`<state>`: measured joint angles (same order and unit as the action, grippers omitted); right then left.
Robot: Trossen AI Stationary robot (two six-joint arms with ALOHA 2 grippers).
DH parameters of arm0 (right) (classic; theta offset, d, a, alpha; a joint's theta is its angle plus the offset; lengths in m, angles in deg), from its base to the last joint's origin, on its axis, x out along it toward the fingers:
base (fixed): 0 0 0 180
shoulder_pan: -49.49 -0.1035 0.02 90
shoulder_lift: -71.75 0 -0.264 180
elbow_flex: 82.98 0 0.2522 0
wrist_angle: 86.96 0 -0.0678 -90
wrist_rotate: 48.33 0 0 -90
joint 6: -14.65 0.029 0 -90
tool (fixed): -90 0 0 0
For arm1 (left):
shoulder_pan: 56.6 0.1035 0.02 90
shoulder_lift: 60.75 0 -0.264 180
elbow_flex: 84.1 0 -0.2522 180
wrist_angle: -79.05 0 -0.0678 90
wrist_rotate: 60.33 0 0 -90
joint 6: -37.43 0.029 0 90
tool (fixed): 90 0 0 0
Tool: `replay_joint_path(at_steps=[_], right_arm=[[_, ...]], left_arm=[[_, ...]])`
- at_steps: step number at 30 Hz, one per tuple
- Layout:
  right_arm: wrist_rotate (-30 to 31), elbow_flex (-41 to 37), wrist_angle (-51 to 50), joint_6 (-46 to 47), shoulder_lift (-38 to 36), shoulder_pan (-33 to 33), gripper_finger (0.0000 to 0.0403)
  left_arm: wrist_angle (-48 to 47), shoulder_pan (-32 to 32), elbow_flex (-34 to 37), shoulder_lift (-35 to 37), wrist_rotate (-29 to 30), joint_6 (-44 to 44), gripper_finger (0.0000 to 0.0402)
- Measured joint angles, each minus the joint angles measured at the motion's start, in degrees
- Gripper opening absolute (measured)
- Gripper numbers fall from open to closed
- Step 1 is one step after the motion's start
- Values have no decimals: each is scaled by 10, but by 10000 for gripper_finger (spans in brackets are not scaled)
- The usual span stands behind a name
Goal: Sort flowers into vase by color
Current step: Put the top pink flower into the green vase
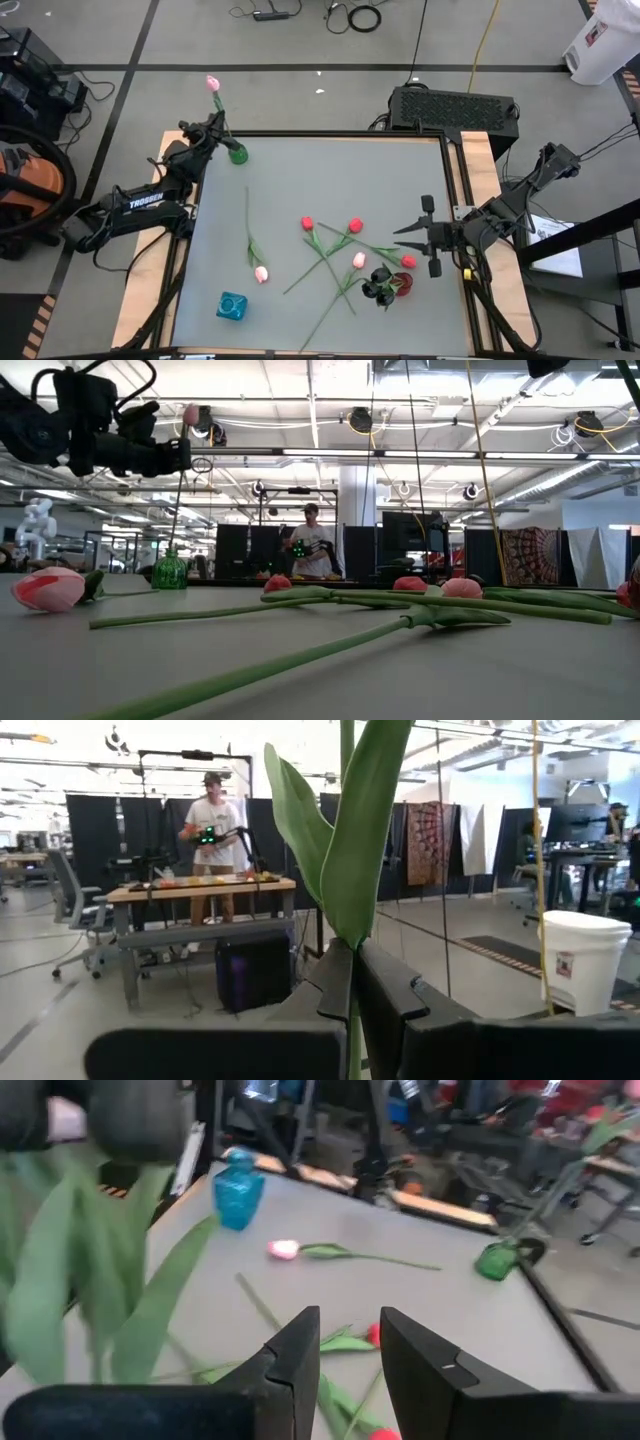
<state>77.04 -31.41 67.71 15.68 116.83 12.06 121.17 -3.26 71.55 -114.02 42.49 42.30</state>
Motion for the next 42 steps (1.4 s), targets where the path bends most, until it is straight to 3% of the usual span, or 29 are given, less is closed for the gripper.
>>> replay_joint_path(at_steps=[9,15,26,36,42], right_arm=[[145,0,2,3,0,6,98],[200,0,2,47,0,43,98],[202,0,-8,104,0,121,98],[198,0,-14,103,0,126,98],[198,0,-23,103,0,126,98]], left_arm=[[-11,0,0,0,-8,-1,11],[-24,0,0,0,-8,-2,11],[-24,0,0,0,-16,-22,11],[-33,0,0,0,-39,-30,11],[-62,0,0,0,-39,-31,62]])
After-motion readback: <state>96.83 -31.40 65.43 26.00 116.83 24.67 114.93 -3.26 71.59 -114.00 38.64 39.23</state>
